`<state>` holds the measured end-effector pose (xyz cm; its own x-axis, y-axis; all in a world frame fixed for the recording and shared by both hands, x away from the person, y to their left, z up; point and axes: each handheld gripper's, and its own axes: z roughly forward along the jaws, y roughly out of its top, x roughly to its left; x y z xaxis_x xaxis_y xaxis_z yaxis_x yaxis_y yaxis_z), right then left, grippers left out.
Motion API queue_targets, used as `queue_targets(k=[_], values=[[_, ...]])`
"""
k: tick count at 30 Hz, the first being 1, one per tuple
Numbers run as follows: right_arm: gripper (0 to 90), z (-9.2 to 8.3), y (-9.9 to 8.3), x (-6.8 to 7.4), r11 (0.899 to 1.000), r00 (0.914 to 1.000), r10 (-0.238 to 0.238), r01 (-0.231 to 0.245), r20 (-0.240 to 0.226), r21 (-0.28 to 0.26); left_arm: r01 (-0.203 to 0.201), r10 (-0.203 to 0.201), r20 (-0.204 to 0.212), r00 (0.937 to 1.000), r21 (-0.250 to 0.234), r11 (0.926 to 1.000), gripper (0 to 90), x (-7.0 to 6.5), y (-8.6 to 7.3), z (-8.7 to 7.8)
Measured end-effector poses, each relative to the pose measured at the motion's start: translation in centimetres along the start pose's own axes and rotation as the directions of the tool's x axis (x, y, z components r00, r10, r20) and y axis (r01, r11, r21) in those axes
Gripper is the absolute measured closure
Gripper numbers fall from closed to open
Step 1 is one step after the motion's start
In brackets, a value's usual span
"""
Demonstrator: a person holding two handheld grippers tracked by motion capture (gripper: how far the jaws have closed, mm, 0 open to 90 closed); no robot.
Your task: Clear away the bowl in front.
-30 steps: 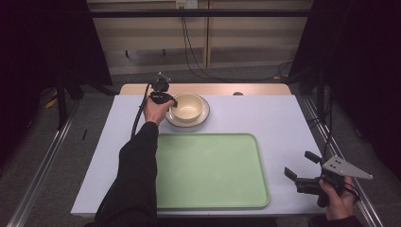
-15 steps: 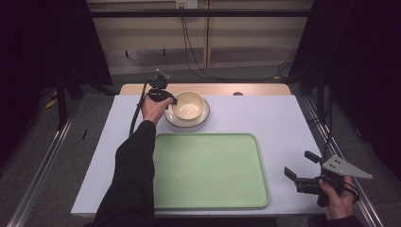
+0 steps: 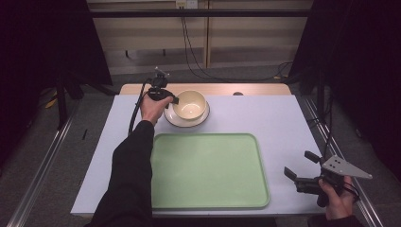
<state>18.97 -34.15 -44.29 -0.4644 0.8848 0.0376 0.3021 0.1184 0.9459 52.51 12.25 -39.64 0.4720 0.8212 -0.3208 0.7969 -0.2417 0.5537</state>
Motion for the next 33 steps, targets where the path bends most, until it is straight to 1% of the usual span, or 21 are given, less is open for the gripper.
queue_targets(k=[2,5,6,9,10,11,12,13,15,18,20,21,29,30,33], values=[[1.3,0.0,0.0,0.0,1.000,1.0000,0.000,0.000,0.000,0.000,0.002,-0.002,0.006,1.0000,-0.003,1.0000,84.1,-0.3,0.0,-0.2],[1.3,0.0,0.0,0.0,1.000,1.0000,0.001,-0.001,0.000,0.000,-0.020,0.020,0.016,0.9997,0.003,0.9998,84.1,-0.6,0.0,-0.4],[1.3,0.0,0.0,0.0,1.000,1.0000,0.001,-0.001,0.000,-0.001,-0.023,0.023,0.017,0.9996,-0.001,0.9997,84.1,-0.9,0.0,-0.6],[1.3,0.0,0.0,0.0,1.000,1.0000,0.002,-0.002,0.002,-0.001,-0.026,0.026,0.025,0.9993,-0.004,0.9997,84.2,-1.1,0.0,-0.7],[1.3,0.0,0.0,0.0,1.000,1.0000,0.005,-0.005,0.001,0.000,-0.023,0.023,0.032,0.9992,-0.014,0.9996,84.2,-1.5,-0.1,-0.7],[1.3,0.0,0.0,0.0,1.000,1.0000,0.005,-0.005,0.001,0.000,-0.023,0.023,0.032,0.9992,-0.014,0.9996,84.2,-1.5,-0.1,-0.7],[1.3,0.0,0.0,0.0,1.000,1.0000,0.002,-0.002,0.001,-0.001,-0.040,0.040,0.036,0.9986,-0.003,0.9992,84.2,-1.5,0.0,-0.8],[1.3,0.0,0.0,0.0,1.000,1.0000,0.002,-0.002,0.001,-0.001,-0.040,0.040,0.039,0.9985,-0.002,0.9992,84.2,-1.7,0.0,-0.8],[1.3,0.1,0.0,0.0,1.000,1.0000,0.002,-0.002,0.003,-0.002,-0.051,0.051,0.045,0.9977,0.002,0.9987,84.1,-1.9,-0.1,-0.8],[1.3,0.1,0.0,0.0,1.000,1.0000,0.001,-0.001,0.003,-0.002,-0.049,0.049,0.054,0.9974,-0.003,0.9988,84.1,-2.2,-0.2,-0.8],[1.3,0.1,0.0,0.0,1.000,1.0000,0.002,-0.002,0.002,-0.003,-0.065,0.065,0.054,0.9964,0.002,0.9979,84.1,-2.5,-0.2,-0.9],[1.3,0.1,0.0,0.0,1.000,1.0000,0.001,-0.001,0.003,-0.002,-0.061,0.060,0.060,0.9964,0.000,0.9982,84.1,-2.7,-0.3,-0.8],[1.3,0.1,0.0,0.0,1.000,1.0000,0.002,-0.002,0.004,-0.003,-0.088,0.086,0.081,0.9930,0.015,0.9960,84.1,-3.7,-0.5,-0.6],[1.3,0.1,0.0,0.0,1.000,1.0000,0.001,-0.001,0.003,-0.003,-0.094,0.092,0.086,0.9920,0.012,0.9955,84.1,-4.2,-0.6,-0.5],[1.3,0.1,0.0,0.0,1.000,1.0000,0.001,-0.001,0.002,-0.003,-0.098,0.096,0.091,0.9912,0.009,0.9952,84.1,-4.5,-0.6,-0.5]])
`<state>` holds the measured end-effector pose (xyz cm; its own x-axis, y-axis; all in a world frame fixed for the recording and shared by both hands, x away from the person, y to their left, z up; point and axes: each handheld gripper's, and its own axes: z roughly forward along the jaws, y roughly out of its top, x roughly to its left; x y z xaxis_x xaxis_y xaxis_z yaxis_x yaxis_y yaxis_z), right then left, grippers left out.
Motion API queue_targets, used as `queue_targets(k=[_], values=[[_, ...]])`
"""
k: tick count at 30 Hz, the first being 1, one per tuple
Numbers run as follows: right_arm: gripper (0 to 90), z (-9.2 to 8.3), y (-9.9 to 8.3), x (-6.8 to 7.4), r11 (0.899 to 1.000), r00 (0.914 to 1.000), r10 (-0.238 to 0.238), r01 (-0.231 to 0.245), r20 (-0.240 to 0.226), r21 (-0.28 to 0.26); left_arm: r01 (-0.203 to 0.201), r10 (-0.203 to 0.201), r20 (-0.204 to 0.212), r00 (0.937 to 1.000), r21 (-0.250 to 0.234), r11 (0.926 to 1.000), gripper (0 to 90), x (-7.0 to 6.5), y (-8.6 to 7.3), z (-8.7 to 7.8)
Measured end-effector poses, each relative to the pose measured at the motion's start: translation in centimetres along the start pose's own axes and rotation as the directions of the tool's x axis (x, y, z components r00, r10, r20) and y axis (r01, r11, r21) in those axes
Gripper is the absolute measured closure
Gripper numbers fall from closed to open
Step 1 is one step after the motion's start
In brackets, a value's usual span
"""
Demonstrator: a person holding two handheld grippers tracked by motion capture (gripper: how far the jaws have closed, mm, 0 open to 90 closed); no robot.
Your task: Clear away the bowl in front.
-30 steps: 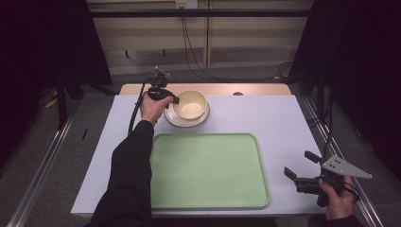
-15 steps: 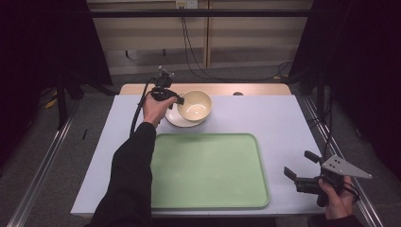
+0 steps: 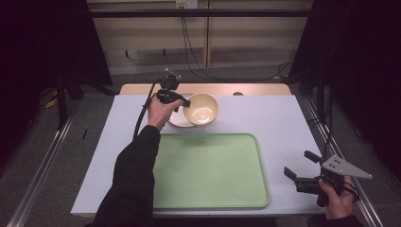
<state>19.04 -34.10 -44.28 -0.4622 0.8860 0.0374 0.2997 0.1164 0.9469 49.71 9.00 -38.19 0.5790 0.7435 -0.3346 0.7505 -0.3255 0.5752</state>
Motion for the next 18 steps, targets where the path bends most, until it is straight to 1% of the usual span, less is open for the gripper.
queue_targets(k=[2,4,5,6,7,11,14,15,16,17,18], values=[[1.3,0.0,0.0,0.0,1.000,1.0000,-0.001,0.001,-0.003,0.000,0.001,-0.001,0.007,1.0000,-0.003,1.0000,84.1,-0.2,0.0,0.1],[1.3,0.0,0.0,0.0,1.000,1.0000,-0.002,0.002,-0.003,0.000,-0.010,0.010,0.003,0.9999,0.002,0.9999,84.1,-0.5,-0.1,0.1],[1.3,0.0,0.0,0.0,1.000,1.0000,-0.002,0.002,-0.003,0.000,-0.021,0.021,0.008,0.9997,0.007,0.9998,84.1,-0.8,-0.1,0.1],[1.3,0.0,0.0,0.0,1.000,1.0000,-0.002,0.002,-0.003,0.000,-0.021,0.021,0.008,0.9997,0.007,0.9998,84.1,-0.8,-0.1,0.1],[1.3,0.0,0.0,0.0,1.000,1.0000,-0.001,0.001,-0.004,0.001,-0.028,0.028,0.018,0.9994,0.007,0.9996,84.1,-1.1,-0.2,0.2],[1.3,0.0,0.0,0.0,1.000,1.0000,-0.002,0.002,-0.005,0.001,-0.022,0.022,0.030,0.9993,-0.003,0.9997,84.1,-1.6,-0.2,0.4],[1.3,0.0,0.0,0.0,1.000,1.0000,-0.001,0.001,-0.003,-0.001,-0.046,0.045,0.044,0.9980,0.012,0.9989,84.2,-2.1,-0.2,0.5],[1.3,0.0,0.0,0.0,1.000,1.0000,-0.001,0.001,-0.001,-0.001,-0.053,0.052,0.044,0.9977,0.016,0.9985,84.1,-2.6,-0.2,0.7],[1.3,0.0,0.0,0.0,1.000,1.0000,-0.001,0.001,-0.001,-0.001,-0.053,0.052,0.044,0.9977,0.016,0.9985,84.1,-2.6,-0.2,0.7],[1.3,0.0,0.0,0.0,1.000,1.0000,-0.006,0.006,0.001,-0.004,-0.062,0.061,0.046,0.9970,0.020,0.9979,84.1,-3.1,-0.2,0.9],[1.3,0.0,0.0,0.0,1.000,1.0000,-0.006,0.006,0.001,-0.004,-0.062,0.061,0.046,0.9970,0.020,0.9979,84.1,-3.1,-0.2,0.9]])
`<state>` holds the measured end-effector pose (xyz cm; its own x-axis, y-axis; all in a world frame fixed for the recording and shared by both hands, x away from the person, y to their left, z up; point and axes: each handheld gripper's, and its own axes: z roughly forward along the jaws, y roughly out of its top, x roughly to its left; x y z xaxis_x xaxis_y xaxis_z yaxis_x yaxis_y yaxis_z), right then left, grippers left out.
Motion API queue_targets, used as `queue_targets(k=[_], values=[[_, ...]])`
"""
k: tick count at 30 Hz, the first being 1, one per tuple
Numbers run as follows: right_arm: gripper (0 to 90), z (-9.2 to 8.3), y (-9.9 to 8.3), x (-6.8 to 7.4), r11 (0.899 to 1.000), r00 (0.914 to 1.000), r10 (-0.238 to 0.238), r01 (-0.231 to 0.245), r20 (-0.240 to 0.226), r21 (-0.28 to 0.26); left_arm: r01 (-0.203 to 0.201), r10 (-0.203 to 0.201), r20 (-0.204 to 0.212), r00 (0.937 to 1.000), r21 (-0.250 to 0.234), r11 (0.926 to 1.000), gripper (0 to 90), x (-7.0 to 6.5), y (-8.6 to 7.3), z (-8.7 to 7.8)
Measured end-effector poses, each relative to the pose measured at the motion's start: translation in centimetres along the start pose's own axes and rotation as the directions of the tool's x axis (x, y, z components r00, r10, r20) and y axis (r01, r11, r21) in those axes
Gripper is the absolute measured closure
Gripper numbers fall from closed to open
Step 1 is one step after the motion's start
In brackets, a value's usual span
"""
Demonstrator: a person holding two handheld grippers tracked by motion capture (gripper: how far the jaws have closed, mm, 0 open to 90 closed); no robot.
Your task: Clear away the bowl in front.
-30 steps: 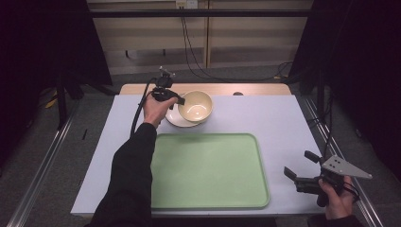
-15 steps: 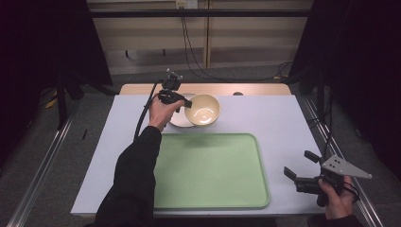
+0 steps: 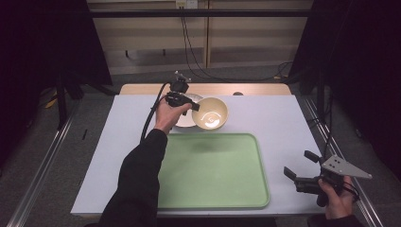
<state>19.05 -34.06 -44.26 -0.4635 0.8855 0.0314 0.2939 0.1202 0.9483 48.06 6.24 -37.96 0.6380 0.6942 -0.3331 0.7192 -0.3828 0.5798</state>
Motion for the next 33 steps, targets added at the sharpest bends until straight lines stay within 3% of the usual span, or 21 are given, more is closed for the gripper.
queue_targets(k=[19,22,23,33], values=[[1.3,0.0,0.0,0.0,1.000,1.0000,-0.001,0.001,0.000,-0.001,-0.053,0.051,0.055,0.9972,0.035,0.9979,84.1,-3.7,0.8,2.2],[1.3,0.0,0.0,0.0,1.000,1.0000,-0.001,0.001,0.000,-0.002,-0.042,0.040,0.052,0.9978,0.025,0.9988,84.1,-4.1,0.8,2.6],[1.3,0.0,0.0,0.0,1.000,1.0000,-0.001,0.001,0.000,-0.002,-0.058,0.056,0.056,0.9969,0.040,0.9975,84.1,-4.3,0.8,2.8],[1.3,-0.1,0.0,0.1,1.000,1.0000,0.001,-0.001,-0.003,0.000,-0.066,0.062,0.075,0.9953,0.062,0.9959,84.1,-5.7,1.0,3.9]])
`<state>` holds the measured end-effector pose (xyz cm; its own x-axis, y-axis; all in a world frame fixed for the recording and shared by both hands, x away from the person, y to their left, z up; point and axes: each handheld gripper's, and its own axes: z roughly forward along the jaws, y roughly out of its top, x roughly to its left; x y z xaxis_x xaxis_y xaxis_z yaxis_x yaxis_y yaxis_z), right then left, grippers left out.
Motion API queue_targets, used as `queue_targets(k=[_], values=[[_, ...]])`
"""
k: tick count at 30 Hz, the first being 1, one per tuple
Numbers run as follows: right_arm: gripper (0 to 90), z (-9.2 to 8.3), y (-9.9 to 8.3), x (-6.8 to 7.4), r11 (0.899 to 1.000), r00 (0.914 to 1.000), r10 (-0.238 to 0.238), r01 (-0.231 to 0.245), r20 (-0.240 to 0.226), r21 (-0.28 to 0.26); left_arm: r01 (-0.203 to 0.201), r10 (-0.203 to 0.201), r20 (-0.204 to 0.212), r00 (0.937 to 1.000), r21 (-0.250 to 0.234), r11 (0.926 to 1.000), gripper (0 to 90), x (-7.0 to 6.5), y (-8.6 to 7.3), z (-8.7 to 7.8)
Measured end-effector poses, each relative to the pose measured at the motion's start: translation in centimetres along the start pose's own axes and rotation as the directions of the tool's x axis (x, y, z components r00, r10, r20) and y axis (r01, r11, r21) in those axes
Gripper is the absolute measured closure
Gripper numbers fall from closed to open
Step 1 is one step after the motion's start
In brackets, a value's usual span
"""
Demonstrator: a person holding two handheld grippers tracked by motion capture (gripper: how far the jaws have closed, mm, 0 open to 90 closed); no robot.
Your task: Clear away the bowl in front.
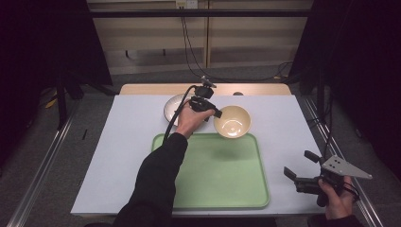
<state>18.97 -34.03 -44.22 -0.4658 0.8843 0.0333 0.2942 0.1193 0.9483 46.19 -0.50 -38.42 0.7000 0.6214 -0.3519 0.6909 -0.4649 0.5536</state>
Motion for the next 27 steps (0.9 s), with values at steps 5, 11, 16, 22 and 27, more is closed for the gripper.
queue_targets(k=[5,11,16,22,27], values=[[1.3,0.0,0.0,0.0,1.000,1.0000,-0.003,0.003,-0.002,0.001,-0.005,0.005,0.013,0.9999,0.012,0.9999,84.1,-0.7,0.1,0.7],[1.3,0.0,0.0,0.0,1.000,1.0000,-0.004,0.004,0.000,-0.002,-0.012,0.011,0.013,0.9999,0.031,0.9995,84.1,-1.2,0.1,1.5],[1.3,0.0,0.0,0.0,1.000,1.0000,-0.008,0.008,-0.001,-0.001,-0.013,0.012,0.018,0.9998,0.041,0.9991,84.1,-1.7,-0.1,2.3],[1.3,0.0,0.0,0.0,1.000,0.9999,-0.011,0.011,-0.002,0.000,-0.024,0.023,0.015,0.9996,0.060,0.9979,84.1,-1.9,-0.2,2.8],[1.3,0.0,0.0,0.0,1.000,1.0000,-0.008,0.008,-0.005,0.002,-0.013,0.012,0.014,0.9998,0.066,0.9978,84.1,-2.0,-0.4,3.6]])
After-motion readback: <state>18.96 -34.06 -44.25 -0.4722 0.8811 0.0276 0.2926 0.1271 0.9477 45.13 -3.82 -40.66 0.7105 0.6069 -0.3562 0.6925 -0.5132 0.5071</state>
